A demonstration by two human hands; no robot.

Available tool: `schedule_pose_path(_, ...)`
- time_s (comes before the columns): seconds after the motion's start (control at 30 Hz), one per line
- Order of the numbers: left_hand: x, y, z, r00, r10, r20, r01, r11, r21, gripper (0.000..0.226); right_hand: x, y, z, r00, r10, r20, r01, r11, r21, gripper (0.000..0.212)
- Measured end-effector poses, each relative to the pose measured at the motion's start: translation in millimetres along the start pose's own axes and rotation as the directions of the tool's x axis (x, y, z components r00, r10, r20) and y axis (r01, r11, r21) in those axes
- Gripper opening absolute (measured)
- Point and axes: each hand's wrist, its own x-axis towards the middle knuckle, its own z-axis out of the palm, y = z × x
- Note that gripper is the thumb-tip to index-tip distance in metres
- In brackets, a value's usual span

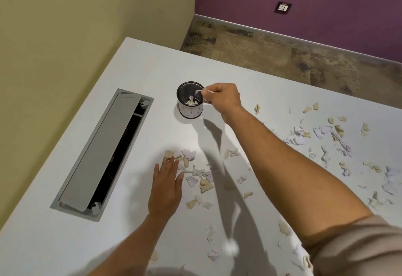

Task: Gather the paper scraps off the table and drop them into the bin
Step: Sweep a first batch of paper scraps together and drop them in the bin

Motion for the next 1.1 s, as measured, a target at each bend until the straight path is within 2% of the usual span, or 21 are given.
schedule_pose_path(0.17,0,-2,3,1.000,0.008,-0.014,-0.008,1.000,0.003,0.054,10,-19,15,0.994,-0.062,0.091,0.080,0.975,-0.207,0.023)
schedule_pose_path(0.3,0,-4,5,0.999,0.030,-0.024,-0.030,1.000,-0.004,0.050,12,-23,19,0.986,-0.100,0.133,0.132,0.959,-0.250,0.025)
schedule_pose_path(0.43,0,-4,3,0.997,0.068,-0.031,-0.069,0.997,-0.029,0.046,9,-19,10,0.984,-0.154,0.089,0.169,0.965,-0.201,0.026)
schedule_pose_path(0.57,-1,1,-5,0.997,0.046,-0.055,-0.055,0.980,-0.191,0.038,-6,1,-8,0.988,-0.149,-0.048,0.146,0.988,-0.052,0.032)
schedule_pose_path(0.63,-2,3,-10,0.998,0.017,-0.068,-0.037,0.955,-0.293,0.034,-18,19,-17,0.987,-0.142,-0.074,0.135,0.987,-0.091,0.032)
schedule_pose_path(0.73,0,4,-18,0.989,0.000,-0.149,-0.046,0.953,-0.301,0.027,-39,56,-29,0.987,-0.160,-0.035,0.146,0.957,-0.249,0.028)
schedule_pose_path(0.8,5,6,-24,0.980,0.003,-0.199,-0.061,0.956,-0.287,0.026,-54,83,-35,0.983,-0.183,0.016,0.176,0.910,-0.375,0.025)
schedule_pose_path(0.9,17,3,-26,0.977,0.042,-0.210,-0.077,0.984,-0.160,0.031,-74,121,-40,0.967,-0.218,0.130,0.254,0.809,-0.530,0.027)
schedule_pose_path(0.97,24,0,-23,0.994,0.003,-0.113,-0.012,0.996,-0.084,0.041,-85,140,-38,0.945,-0.191,0.266,0.321,0.708,-0.629,0.034)
schedule_pose_path(1.03,27,0,-18,0.999,-0.032,0.032,0.032,0.999,-0.010,0.050,-95,153,-33,0.911,-0.177,0.373,0.407,0.534,-0.741,0.036)
schedule_pose_path(1.1,25,2,-12,0.987,0.025,0.157,-0.032,0.998,0.045,0.056,-107,163,-27,0.872,-0.216,0.439,0.489,0.417,-0.766,0.040)
